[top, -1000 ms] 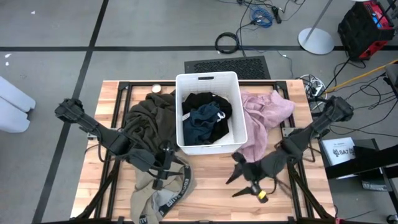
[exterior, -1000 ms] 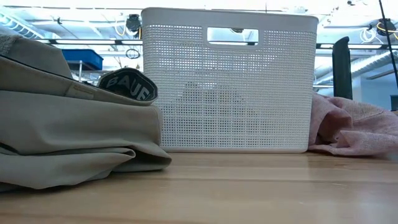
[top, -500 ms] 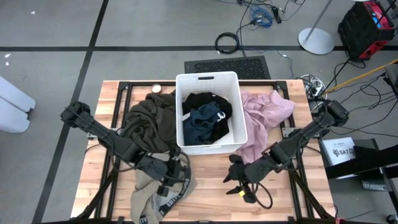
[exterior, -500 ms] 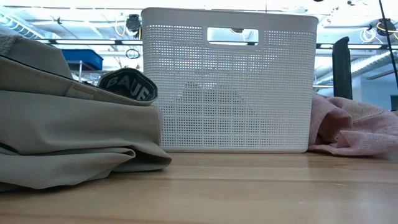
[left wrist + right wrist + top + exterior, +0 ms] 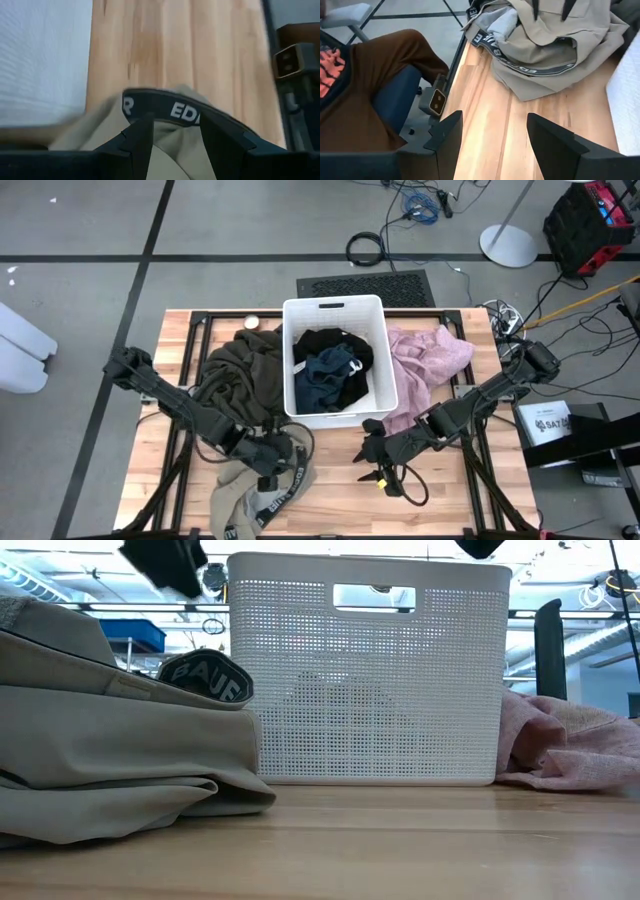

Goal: Sort clothes
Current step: Put the pink polo into the laundry bin

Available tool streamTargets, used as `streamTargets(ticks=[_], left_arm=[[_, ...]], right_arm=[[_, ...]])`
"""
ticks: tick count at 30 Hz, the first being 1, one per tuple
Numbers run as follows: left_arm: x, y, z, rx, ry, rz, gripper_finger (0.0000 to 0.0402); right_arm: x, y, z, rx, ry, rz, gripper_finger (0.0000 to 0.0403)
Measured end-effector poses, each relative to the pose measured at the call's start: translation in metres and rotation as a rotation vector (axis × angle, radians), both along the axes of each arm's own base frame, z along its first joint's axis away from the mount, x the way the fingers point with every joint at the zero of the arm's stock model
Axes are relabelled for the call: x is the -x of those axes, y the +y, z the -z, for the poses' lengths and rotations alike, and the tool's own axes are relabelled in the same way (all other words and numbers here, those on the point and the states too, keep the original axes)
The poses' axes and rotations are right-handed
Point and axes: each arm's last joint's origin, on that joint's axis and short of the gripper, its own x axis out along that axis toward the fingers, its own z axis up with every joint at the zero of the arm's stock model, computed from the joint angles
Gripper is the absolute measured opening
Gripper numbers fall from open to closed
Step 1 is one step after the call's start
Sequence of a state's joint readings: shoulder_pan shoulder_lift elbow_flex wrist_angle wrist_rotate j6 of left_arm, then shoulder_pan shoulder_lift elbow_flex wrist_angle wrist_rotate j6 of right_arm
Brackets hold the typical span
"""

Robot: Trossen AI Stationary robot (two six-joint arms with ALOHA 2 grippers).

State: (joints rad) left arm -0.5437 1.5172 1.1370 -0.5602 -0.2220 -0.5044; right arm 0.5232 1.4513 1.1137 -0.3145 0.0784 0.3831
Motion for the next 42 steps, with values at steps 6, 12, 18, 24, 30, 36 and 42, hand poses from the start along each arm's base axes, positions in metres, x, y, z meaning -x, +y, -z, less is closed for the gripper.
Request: streamTargets(ticks=[6, 12, 18, 24, 30, 36, 42], left_arm=[[-0.013, -0.012, 0.029, -0.068, 0.011, -0.113, 0.0170], [-0.018, -0.009, 0.055, -0.182, 0.050, -0.274, 0.0170], [-0.024, -0.012, 0.065, -0.283, 0.021, -0.219, 0.0170], [-0.026, -0.028, 0.061, -0.295, -0.061, -0.086, 0.0170], [-0.024, -0.029, 0.060, -0.330, -0.071, -0.066, 0.0170], [-0.024, -0.029, 0.060, -0.342, -0.071, -0.051, 0.0170], [-0.025, -0.028, 0.060, -0.366, -0.069, -0.028, 0.0170]], right_arm=[[-0.001, -0.002, 0.000, -0.040, 0.019, 0.039, 0.0210], [-0.001, -0.001, 0.000, -0.056, 0.027, 0.051, 0.0210], [0.000, -0.001, 0.001, -0.104, 0.063, 0.085, 0.0210], [0.027, -0.009, 0.024, -0.138, 0.495, 0.296, 0.0210], [0.063, -0.029, 0.037, 0.054, 0.773, 0.750, 0.0210], [0.070, -0.038, 0.036, 0.187, 0.716, 0.873, 0.0210], [0.065, -0.040, 0.043, 0.249, 0.685, 0.863, 0.0210]])
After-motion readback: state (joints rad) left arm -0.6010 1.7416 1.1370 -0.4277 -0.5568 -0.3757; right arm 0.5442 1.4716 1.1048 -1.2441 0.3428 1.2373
